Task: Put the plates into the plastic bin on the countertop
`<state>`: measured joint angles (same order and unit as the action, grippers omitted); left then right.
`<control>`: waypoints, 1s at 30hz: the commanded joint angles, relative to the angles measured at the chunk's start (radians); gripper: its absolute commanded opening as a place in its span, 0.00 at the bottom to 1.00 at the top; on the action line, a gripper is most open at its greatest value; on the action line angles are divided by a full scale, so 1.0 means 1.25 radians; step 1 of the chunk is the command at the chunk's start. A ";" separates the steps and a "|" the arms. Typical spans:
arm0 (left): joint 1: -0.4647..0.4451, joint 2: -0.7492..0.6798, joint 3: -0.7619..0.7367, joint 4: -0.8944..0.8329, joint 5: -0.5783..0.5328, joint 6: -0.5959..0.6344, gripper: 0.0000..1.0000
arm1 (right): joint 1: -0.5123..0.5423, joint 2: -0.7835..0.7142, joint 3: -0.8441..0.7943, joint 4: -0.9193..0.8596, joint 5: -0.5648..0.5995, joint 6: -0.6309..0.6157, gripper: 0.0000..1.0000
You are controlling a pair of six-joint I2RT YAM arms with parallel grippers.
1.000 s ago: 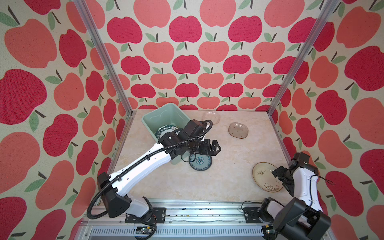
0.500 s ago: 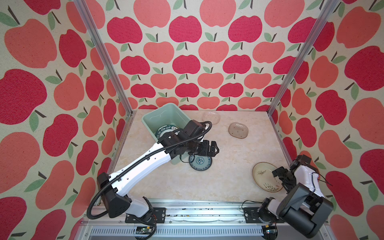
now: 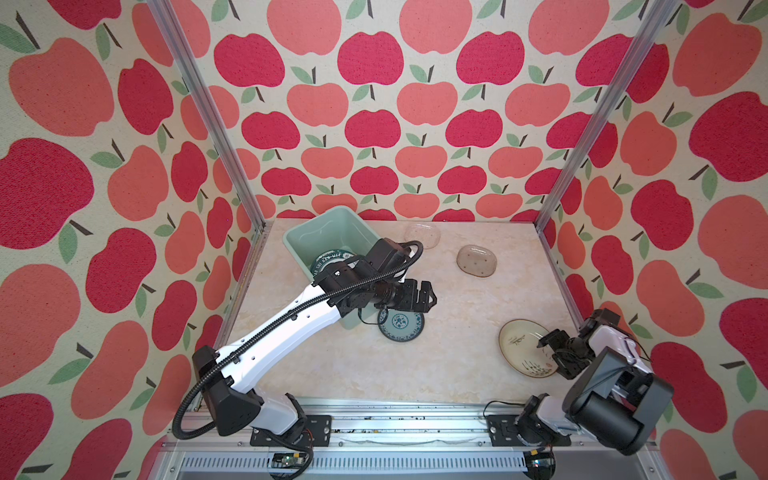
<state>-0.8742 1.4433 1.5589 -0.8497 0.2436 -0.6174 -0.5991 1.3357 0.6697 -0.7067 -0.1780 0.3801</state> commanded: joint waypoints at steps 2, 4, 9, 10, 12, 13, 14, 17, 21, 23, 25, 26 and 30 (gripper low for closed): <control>0.005 0.000 0.035 -0.031 -0.030 0.023 0.99 | 0.064 0.046 0.018 0.032 -0.101 -0.056 0.69; 0.005 0.003 0.039 -0.040 -0.043 0.027 0.99 | 0.110 0.064 0.030 0.041 -0.109 -0.066 0.68; 0.005 0.016 0.044 -0.050 -0.073 0.042 0.99 | 0.227 0.106 0.068 0.072 -0.123 -0.073 0.64; 0.005 0.022 0.044 -0.050 -0.079 0.045 0.99 | 0.250 0.117 0.077 0.077 -0.125 -0.076 0.64; 0.006 0.036 0.045 -0.049 -0.087 0.047 0.99 | 0.290 0.136 0.091 0.085 -0.121 -0.087 0.63; 0.006 0.044 0.046 -0.048 -0.090 0.049 0.99 | 0.308 0.148 0.098 0.089 -0.123 -0.095 0.62; 0.005 0.054 0.048 -0.047 -0.095 0.051 0.99 | 0.325 0.159 0.106 0.091 -0.125 -0.104 0.61; 0.005 0.081 0.058 -0.042 -0.105 0.053 0.99 | 0.367 0.189 0.123 0.098 -0.131 -0.134 0.59; 0.005 0.125 0.079 -0.034 -0.111 0.064 0.99 | 0.410 0.218 0.139 0.106 -0.132 -0.165 0.54; 0.005 0.154 0.102 -0.036 -0.114 0.074 0.99 | 0.430 0.232 0.147 0.105 -0.125 -0.179 0.49; 0.005 0.187 0.130 -0.040 -0.115 0.085 0.99 | 0.440 0.252 0.164 0.094 -0.125 -0.190 0.41; 0.005 0.204 0.147 -0.041 -0.114 0.091 0.99 | 0.446 0.258 0.171 0.088 -0.120 -0.196 0.36; 0.002 0.267 0.207 -0.048 -0.107 0.107 0.99 | 0.468 0.262 0.190 0.081 -0.103 -0.216 0.30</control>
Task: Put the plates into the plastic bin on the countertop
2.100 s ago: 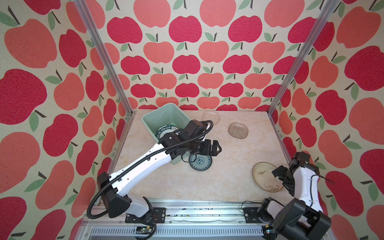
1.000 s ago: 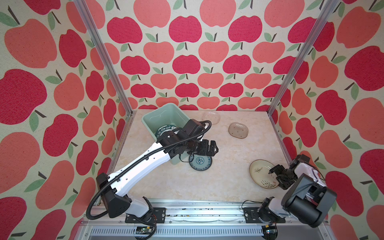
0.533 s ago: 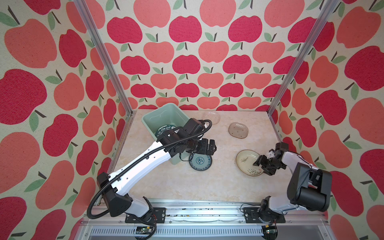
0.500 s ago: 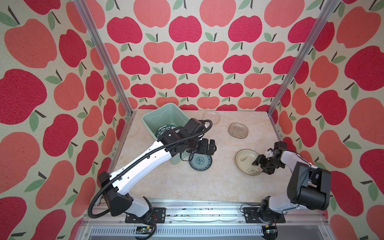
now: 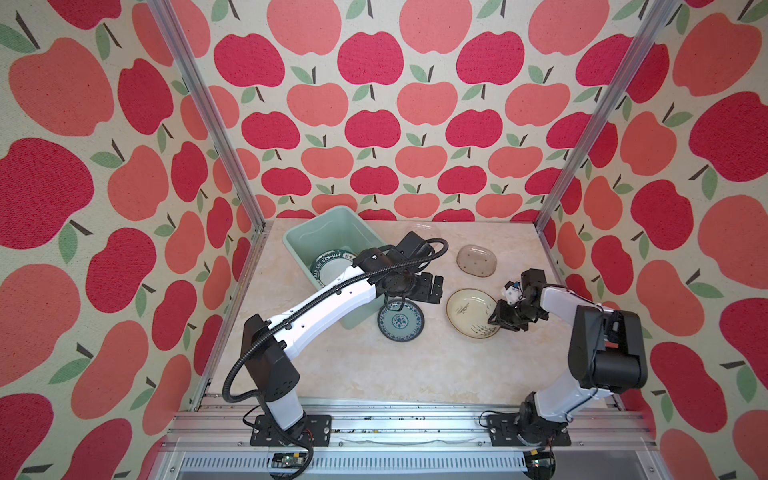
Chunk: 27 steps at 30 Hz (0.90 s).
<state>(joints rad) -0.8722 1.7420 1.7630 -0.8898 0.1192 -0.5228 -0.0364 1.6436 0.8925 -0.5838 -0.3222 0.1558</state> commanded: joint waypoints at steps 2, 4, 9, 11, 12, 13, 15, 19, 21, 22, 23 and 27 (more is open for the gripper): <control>-0.002 0.059 0.073 -0.018 -0.003 0.040 0.99 | 0.024 0.012 0.019 -0.021 0.023 -0.046 0.28; -0.004 0.087 0.095 -0.016 0.002 0.048 0.99 | 0.026 0.009 0.022 -0.025 0.028 -0.057 0.22; -0.004 0.164 0.142 -0.007 0.011 0.067 0.99 | 0.022 -0.002 0.026 -0.017 0.041 -0.056 0.26; -0.003 0.201 0.172 -0.008 0.025 0.070 0.99 | 0.016 -0.010 0.027 -0.002 0.023 -0.038 0.32; -0.003 0.218 0.185 -0.008 0.031 0.071 0.99 | 0.009 -0.012 0.025 0.007 0.009 -0.028 0.35; -0.003 0.239 0.203 -0.011 0.041 0.071 0.99 | 0.002 -0.014 0.024 0.017 -0.010 -0.011 0.38; -0.003 0.278 0.237 -0.020 0.056 0.072 0.99 | -0.015 -0.015 0.017 0.038 -0.061 0.017 0.41; -0.001 0.345 0.281 -0.033 0.101 0.064 0.98 | -0.046 -0.020 0.001 0.071 -0.132 0.059 0.43; 0.003 0.375 0.296 -0.038 0.127 0.058 0.98 | -0.057 -0.024 -0.007 0.078 -0.150 0.068 0.43; 0.005 0.390 0.305 -0.042 0.141 0.055 0.97 | -0.061 -0.027 -0.012 0.080 -0.158 0.072 0.43; 0.007 0.404 0.313 -0.048 0.153 0.049 0.97 | -0.067 -0.031 -0.017 0.084 -0.165 0.076 0.43; 0.015 0.443 0.315 -0.040 0.201 0.024 0.94 | -0.086 -0.043 -0.040 0.108 -0.195 0.102 0.43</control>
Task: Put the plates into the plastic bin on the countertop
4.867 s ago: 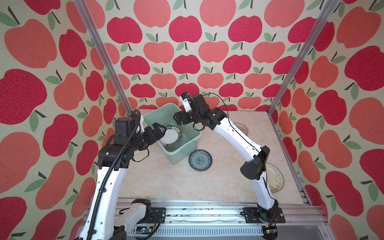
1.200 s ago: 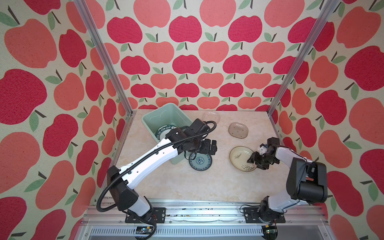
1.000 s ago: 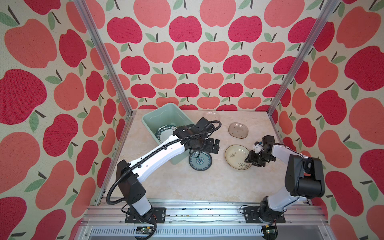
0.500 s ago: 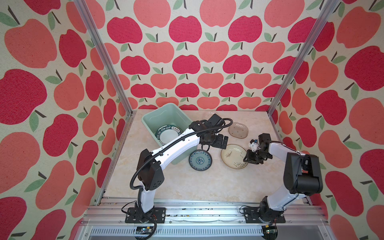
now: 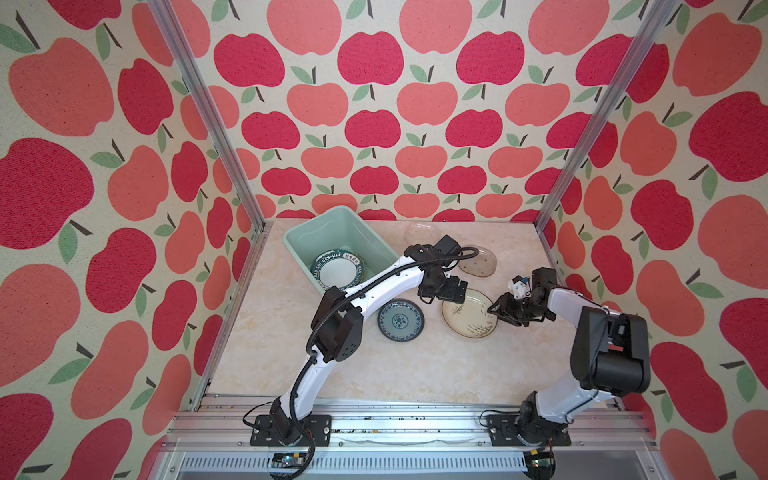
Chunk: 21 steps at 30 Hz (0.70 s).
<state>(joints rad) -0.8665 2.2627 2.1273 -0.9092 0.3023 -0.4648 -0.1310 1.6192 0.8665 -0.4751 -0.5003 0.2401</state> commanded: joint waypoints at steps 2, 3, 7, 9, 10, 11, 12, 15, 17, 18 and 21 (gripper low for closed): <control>0.013 0.044 0.031 -0.024 0.072 -0.027 0.92 | -0.015 -0.029 -0.031 0.032 -0.061 0.045 0.42; 0.014 0.053 0.035 -0.026 0.075 -0.028 0.91 | -0.015 -0.031 -0.034 0.035 -0.064 0.047 0.42; 0.023 0.084 0.046 -0.029 0.097 -0.040 0.86 | -0.016 -0.024 -0.048 0.043 -0.075 0.048 0.42; 0.028 0.098 0.053 -0.032 0.106 -0.045 0.83 | -0.018 -0.022 -0.056 0.050 -0.080 0.050 0.42; 0.029 0.104 0.055 -0.031 0.109 -0.045 0.82 | -0.019 -0.022 -0.062 0.055 -0.085 0.051 0.42; 0.029 0.107 0.056 -0.030 0.110 -0.047 0.81 | -0.022 -0.020 -0.067 0.061 -0.091 0.052 0.42; 0.030 0.110 0.057 -0.029 0.115 -0.048 0.80 | -0.023 -0.021 -0.071 0.067 -0.098 0.053 0.42; 0.031 0.121 0.059 -0.023 0.125 -0.049 0.76 | -0.032 -0.013 -0.085 0.089 -0.122 0.056 0.42; 0.031 0.129 0.062 -0.019 0.131 -0.049 0.74 | -0.038 -0.007 -0.094 0.101 -0.138 0.056 0.42; 0.031 0.132 0.063 -0.019 0.134 -0.049 0.73 | -0.041 -0.005 -0.098 0.109 -0.147 0.057 0.42; 0.031 0.144 0.069 -0.017 0.142 -0.053 0.70 | -0.046 0.003 -0.106 0.123 -0.164 0.058 0.42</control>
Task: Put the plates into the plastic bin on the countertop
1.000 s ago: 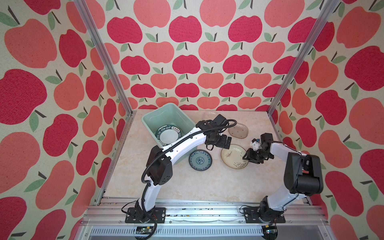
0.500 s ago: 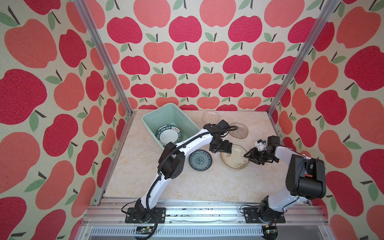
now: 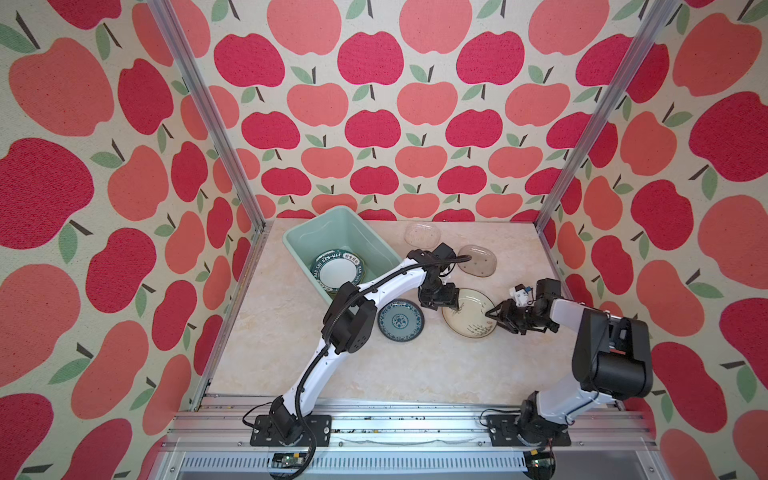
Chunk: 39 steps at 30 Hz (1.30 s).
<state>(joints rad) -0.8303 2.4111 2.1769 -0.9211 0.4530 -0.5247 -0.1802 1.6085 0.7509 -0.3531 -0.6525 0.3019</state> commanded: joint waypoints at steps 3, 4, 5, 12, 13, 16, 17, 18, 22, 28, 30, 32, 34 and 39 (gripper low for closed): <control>0.000 0.041 0.042 -0.011 0.027 -0.007 0.63 | -0.010 0.022 -0.012 0.031 -0.059 0.006 0.42; 0.000 0.046 0.050 -0.015 0.028 -0.007 0.60 | -0.011 0.026 -0.012 0.034 -0.066 0.005 0.42; 0.000 0.052 0.057 -0.018 0.030 -0.007 0.58 | -0.011 0.028 -0.012 0.038 -0.070 0.005 0.42; -0.002 0.099 0.120 -0.049 0.040 -0.007 0.46 | -0.013 0.045 -0.015 0.055 -0.102 0.000 0.42; -0.003 0.104 0.130 -0.053 0.042 -0.006 0.45 | -0.013 0.043 -0.015 0.057 -0.108 0.001 0.41; -0.005 0.116 0.147 -0.063 0.043 -0.005 0.45 | -0.013 0.025 -0.021 0.080 -0.133 0.016 0.41; -0.006 0.118 0.150 -0.065 0.044 -0.005 0.45 | -0.013 0.016 -0.024 0.091 -0.142 0.025 0.41; -0.006 0.119 0.153 -0.067 0.044 -0.004 0.45 | -0.013 0.005 -0.027 0.104 -0.151 0.035 0.41; -0.007 0.119 0.155 -0.069 0.045 -0.002 0.45 | -0.013 -0.031 -0.042 0.157 -0.195 0.078 0.41; -0.008 0.117 0.156 -0.070 0.040 0.000 0.45 | -0.005 -0.032 -0.045 0.165 -0.216 0.089 0.41; -0.009 0.117 0.155 -0.071 0.040 0.001 0.45 | 0.002 -0.019 -0.038 0.154 -0.212 0.085 0.42; -0.011 0.115 0.156 -0.072 0.039 0.003 0.45 | 0.012 -0.003 -0.027 0.142 -0.208 0.078 0.41; -0.011 0.114 0.155 -0.072 0.038 0.004 0.45 | 0.021 0.012 -0.017 0.132 -0.202 0.075 0.41; -0.013 0.113 0.154 -0.072 0.036 0.006 0.45 | 0.030 0.034 -0.003 0.120 -0.187 0.069 0.40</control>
<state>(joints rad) -0.8246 2.5492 2.3367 -1.0443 0.4526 -0.5323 -0.1677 1.6379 0.7158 -0.1802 -0.8204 0.3912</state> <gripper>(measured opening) 0.450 0.401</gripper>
